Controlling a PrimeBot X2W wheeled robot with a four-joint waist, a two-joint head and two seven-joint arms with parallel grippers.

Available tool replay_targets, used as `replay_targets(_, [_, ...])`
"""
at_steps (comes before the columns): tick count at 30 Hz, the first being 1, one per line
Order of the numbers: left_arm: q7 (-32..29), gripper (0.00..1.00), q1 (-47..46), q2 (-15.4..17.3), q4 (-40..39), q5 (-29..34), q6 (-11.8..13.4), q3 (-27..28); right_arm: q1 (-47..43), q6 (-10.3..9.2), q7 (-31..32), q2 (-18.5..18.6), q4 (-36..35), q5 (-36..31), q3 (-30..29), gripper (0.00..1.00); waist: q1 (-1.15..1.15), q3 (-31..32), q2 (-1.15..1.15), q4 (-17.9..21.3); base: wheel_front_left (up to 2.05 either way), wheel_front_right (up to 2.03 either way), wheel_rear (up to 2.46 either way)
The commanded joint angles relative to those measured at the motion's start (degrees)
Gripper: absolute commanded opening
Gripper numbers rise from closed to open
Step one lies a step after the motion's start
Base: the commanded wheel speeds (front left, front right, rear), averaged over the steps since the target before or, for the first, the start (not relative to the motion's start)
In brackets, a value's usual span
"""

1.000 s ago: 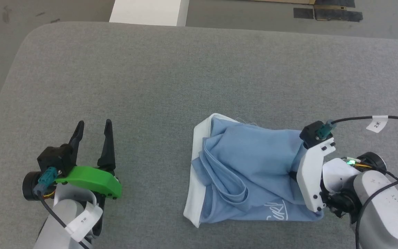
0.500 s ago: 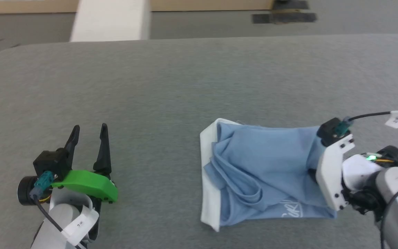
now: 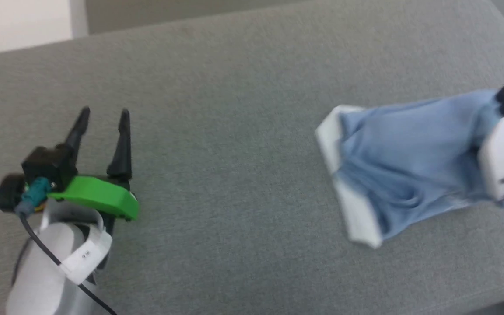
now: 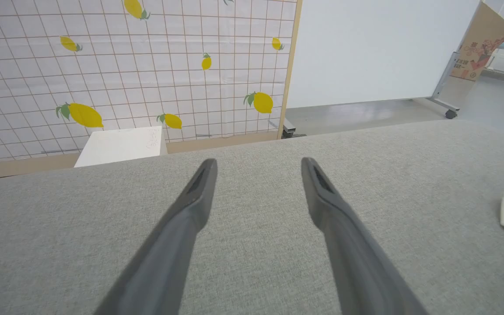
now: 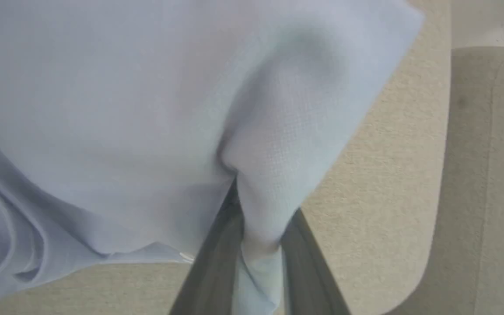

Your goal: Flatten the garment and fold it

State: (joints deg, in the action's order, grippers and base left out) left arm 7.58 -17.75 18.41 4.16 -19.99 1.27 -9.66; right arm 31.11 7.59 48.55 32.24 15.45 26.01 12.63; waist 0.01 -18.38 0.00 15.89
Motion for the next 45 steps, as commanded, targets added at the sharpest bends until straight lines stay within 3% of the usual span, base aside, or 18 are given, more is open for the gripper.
replay_targets(1, [-0.66,1.00,-1.03,1.21,-1.51,0.60,0.44,0.31,1.68,-0.10,-0.46,1.72,0.89,-1.27,-1.52,0.00,-0.01,-9.02,0.00,1.07,0.00,0.00,0.00])
replay_targets(7, [-3.93,1.00,-1.82,4.74,-8.83,1.99,1.60,1.78,5.42,-0.10,-1.00,5.16,4.84,-4.72,-10.58,0.00,-0.01,-16.64,0.00,-0.10,0.00,0.00,0.00])
replay_targets(16, [-8.17,1.00,-1.35,8.58,-18.09,3.03,3.33,4.28,9.79,-0.10,-4.99,4.97,10.56,-11.85,-22.95,0.00,-0.01,-23.61,0.00,-0.82,0.00,0.00,0.00])
replay_targets(17, [-8.55,1.00,-1.14,8.90,-18.58,3.11,3.50,4.51,10.08,-0.10,-5.17,4.61,11.18,-12.65,-23.61,0.21,-0.01,-23.93,0.00,-0.80,0.00,0.00,0.00])
replay_targets(18, [-8.82,1.00,-0.83,9.24,-19.12,3.15,3.64,4.80,10.49,-0.10,-5.46,4.14,11.81,-13.67,-24.46,1.00,-0.01,-24.13,0.00,-0.71,0.00,0.00,0.00])
replay_targets(25, [-9.89,1.00,0.98,10.66,-20.72,3.00,4.31,6.15,13.25,-0.10,-7.72,2.62,13.08,-18.06,-27.31,1.00,-0.01,-24.27,0.00,0.45,0.00,0.00,0.00])
replay_targets(30, [-9.29,1.00,1.53,10.60,-19.69,2.45,4.36,6.34,15.68,-0.10,-11.29,2.15,11.63,-16.66,-26.33,1.00,-0.01,-22.07,0.00,1.74,0.00,0.00,0.00])
replay_targets(38, [-5.74,1.00,2.81,7.91,-14.87,0.72,4.67,5.75,19.27,-0.10,-20.86,1.05,5.26,-11.63,-19.93,1.00,-0.01,-14.26,0.00,2.25,0.00,0.00,0.00])
replay_targets(45, [-1.38,1.00,4.08,4.79,-9.04,-1.13,4.87,5.37,17.58,-0.10,-29.27,-4.88,-2.92,-9.69,-15.53,1.00,-0.01,-6.13,0.00,0.73,0.00,0.00,0.00])
